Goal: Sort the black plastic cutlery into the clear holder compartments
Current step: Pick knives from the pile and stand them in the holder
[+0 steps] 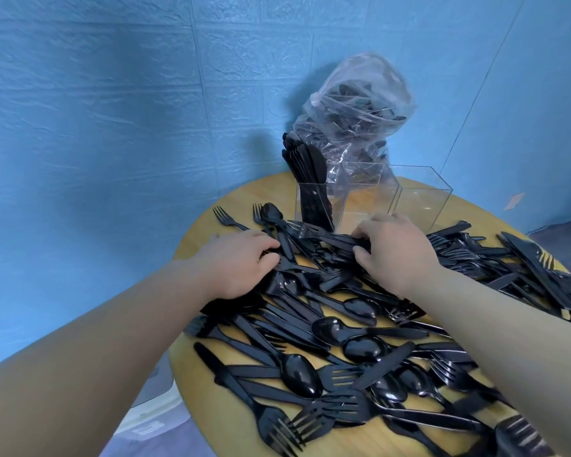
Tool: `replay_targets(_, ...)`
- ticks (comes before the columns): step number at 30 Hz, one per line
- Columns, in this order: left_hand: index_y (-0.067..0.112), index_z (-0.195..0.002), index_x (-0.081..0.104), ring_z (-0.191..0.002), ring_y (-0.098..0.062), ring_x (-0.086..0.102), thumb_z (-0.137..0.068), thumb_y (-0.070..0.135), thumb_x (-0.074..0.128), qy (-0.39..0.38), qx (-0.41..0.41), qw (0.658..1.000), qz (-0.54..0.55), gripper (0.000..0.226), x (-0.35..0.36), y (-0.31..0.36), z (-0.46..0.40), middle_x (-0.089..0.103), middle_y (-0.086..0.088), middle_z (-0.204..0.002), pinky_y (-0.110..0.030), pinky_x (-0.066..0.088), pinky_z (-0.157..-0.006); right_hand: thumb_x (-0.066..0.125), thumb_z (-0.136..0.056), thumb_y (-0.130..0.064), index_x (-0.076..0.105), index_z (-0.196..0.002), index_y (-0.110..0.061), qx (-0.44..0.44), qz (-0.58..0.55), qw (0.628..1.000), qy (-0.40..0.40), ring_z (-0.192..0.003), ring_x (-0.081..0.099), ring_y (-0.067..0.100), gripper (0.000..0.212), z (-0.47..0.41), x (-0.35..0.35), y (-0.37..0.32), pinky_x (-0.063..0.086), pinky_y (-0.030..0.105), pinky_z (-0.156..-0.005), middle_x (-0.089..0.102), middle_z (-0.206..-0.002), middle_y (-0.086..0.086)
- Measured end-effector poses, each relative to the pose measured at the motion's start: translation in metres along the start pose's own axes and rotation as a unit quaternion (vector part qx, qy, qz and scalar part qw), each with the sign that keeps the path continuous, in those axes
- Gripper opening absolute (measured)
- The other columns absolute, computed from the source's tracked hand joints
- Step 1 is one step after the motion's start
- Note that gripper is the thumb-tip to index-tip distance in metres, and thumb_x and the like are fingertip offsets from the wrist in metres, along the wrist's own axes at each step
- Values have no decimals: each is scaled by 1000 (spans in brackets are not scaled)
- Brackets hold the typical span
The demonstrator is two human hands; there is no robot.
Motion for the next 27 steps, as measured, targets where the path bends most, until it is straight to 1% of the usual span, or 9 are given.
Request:
replay_targets(5, 28, -133, 48, -126, -19, 45, -100, 41, 29, 31, 3, 999, 17, 40, 0, 4, 3, 46, 7, -137, -49, 34, -106, 52, -92, -22, 64, -105, -19, 5, -37, 999, 21, -100, 53, 23, 19, 0, -1, 6, 47, 34, -80, 63, -104, 0)
replay_targets(10, 24, -105, 60, -106, -14, 49, -98, 29, 39, 122, 30, 990, 57, 22, -7, 14, 3, 54, 8, -111, -36, 44, -92, 59, -88, -17, 68, -96, -17, -19, -82, 995, 56, -91, 57, 22, 12, 7, -9, 15, 40, 27, -72, 65, -90, -2)
replay_targets(13, 22, -95, 59, -93, -11, 50, -96, 21, 42, 179, 47, 979, 82, 17, -15, 29, 2, 53, 9, -100, -30, 45, -81, 62, -87, -17, 71, -96, -17, -31, -120, 992, 35, -87, 58, 18, 13, 15, -17, 20, 39, 25, -76, 67, -90, -3)
replay_targets(16, 20, -92, 58, -82, -11, 50, -92, 17, 45, 229, 67, 966, 99, 13, -20, 46, 2, 51, 9, -94, -30, 45, -72, 65, -86, -18, 74, -95, -18, -43, -177, 983, -9, -80, 61, 7, 13, 23, -25, 22, 42, 12, -74, 71, -88, -5)
replay_targets(17, 20, -93, 57, -79, -9, 49, -91, 17, 47, 238, 74, 963, 102, 11, -21, 52, 2, 50, 9, -95, -27, 44, -69, 66, -86, -18, 74, -96, -19, -45, -192, 980, -24, -78, 61, 3, 13, 26, -27, 23, 40, 5, -71, 71, -86, -6)
replay_targets(19, 22, -101, 57, -74, -5, 46, -91, 17, 48, 238, 95, 962, 99, 14, -19, 64, 4, 49, 11, -100, -20, 37, -63, 65, -88, -20, 74, -98, -20, -39, -205, 977, -34, -76, 59, 0, 14, 34, -32, 28, 39, 1, -69, 69, -84, -9)
replay_targets(20, 24, -106, 58, -78, -4, 47, -92, 17, 47, 229, 108, 963, 95, 19, -17, 70, 4, 49, 11, -105, -19, 36, -65, 64, -89, -20, 73, -99, -20, -29, -206, 978, -27, -77, 60, 1, 14, 37, -35, 33, 39, 2, -69, 68, -84, -10)
replay_targets(23, 27, -121, 57, -110, -10, 46, -95, 20, 45, 201, 139, 966, 79, 29, -13, 88, 3, 51, 10, -123, -23, 37, -87, 59, -91, -17, 70, -102, -21, 24, -197, 980, 10, -80, 62, 8, 16, 50, -46, 57, 41, 15, -68, 67, -85, -10)
replay_targets(27, 30, -128, 55, -121, -10, 41, -97, 22, 45, 159, 172, 971, 55, 34, -11, 118, -2, 50, 13, -131, -24, 33, -99, 53, -91, -12, 69, -103, -21, 103, -142, 984, 36, -85, 59, 14, 22, 73, -59, 99, 39, 22, -71, 64, -85, -11)
Point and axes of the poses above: each hand's wrist, its own z-axis away from the middle knuckle, its own x-axis out of the palm, y = z × x, the point moved 1 cm from there along -z, towards the middle knuckle
